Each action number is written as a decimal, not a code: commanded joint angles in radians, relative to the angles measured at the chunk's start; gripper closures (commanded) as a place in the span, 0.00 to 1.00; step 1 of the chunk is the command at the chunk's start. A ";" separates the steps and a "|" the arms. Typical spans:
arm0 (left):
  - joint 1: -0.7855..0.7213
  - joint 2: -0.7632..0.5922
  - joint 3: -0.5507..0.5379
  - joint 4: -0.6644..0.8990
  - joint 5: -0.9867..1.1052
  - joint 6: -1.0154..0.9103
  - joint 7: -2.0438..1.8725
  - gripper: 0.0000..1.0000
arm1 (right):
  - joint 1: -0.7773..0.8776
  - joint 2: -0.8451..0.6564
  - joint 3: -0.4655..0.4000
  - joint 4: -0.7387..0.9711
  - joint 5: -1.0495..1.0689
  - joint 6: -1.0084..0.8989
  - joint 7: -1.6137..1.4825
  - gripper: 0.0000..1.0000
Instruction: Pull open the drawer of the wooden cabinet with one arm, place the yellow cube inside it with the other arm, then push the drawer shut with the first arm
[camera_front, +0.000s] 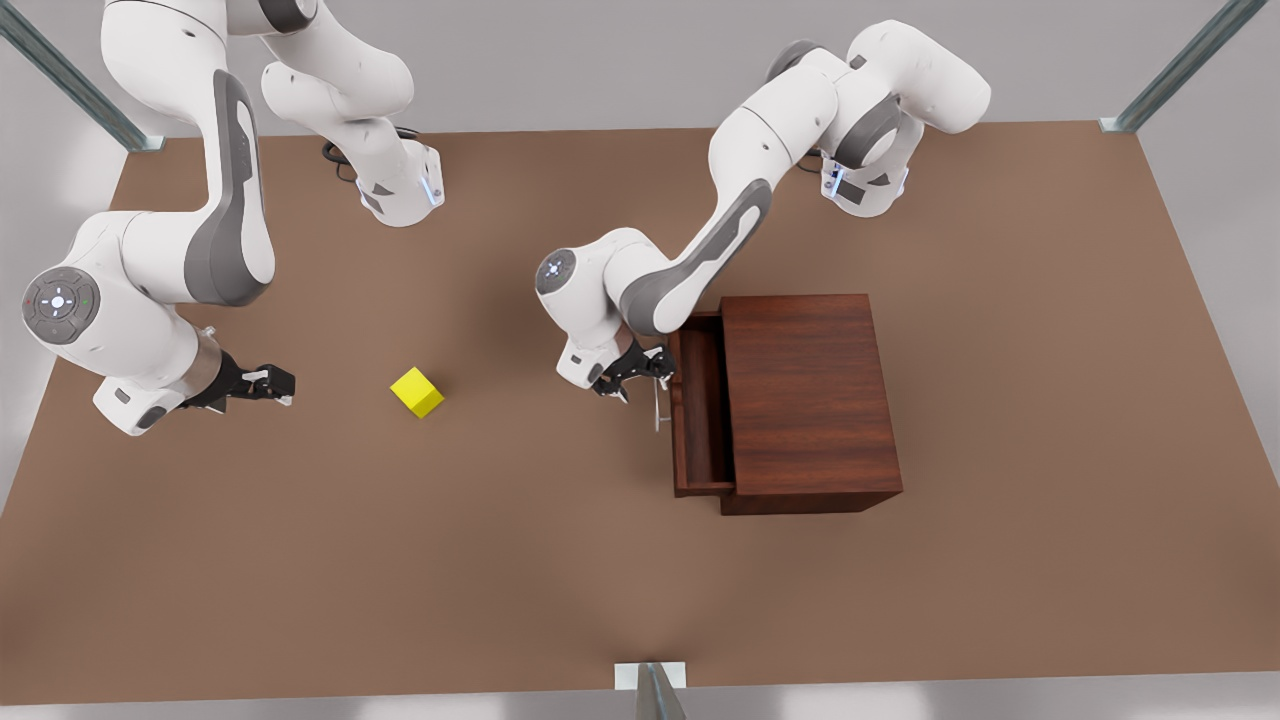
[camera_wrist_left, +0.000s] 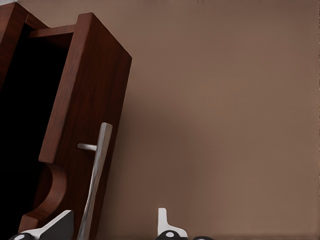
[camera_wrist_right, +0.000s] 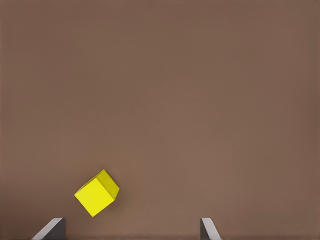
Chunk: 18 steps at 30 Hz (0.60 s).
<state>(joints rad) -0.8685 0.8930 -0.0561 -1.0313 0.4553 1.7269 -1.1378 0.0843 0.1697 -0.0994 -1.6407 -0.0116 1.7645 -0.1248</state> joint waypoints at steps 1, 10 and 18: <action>-0.015 0.001 -0.022 -0.007 -0.018 0.002 0.001 0.00 | 0.000 -0.001 0.000 0.001 0.001 0.000 -0.001 0.00; -0.029 0.001 -0.021 -0.007 -0.020 0.003 -0.007 0.00 | -0.002 -0.001 0.000 0.001 0.001 0.000 -0.001 0.00; -0.032 0.001 -0.019 -0.006 -0.018 0.010 0.035 0.00 | -0.002 -0.001 0.000 0.001 0.001 0.000 -0.001 0.00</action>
<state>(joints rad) -0.8832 0.8922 -0.0490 -1.0278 0.4612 1.7385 -1.1319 0.0830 0.1697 -0.0994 -1.6403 -0.0116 1.7645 -0.1248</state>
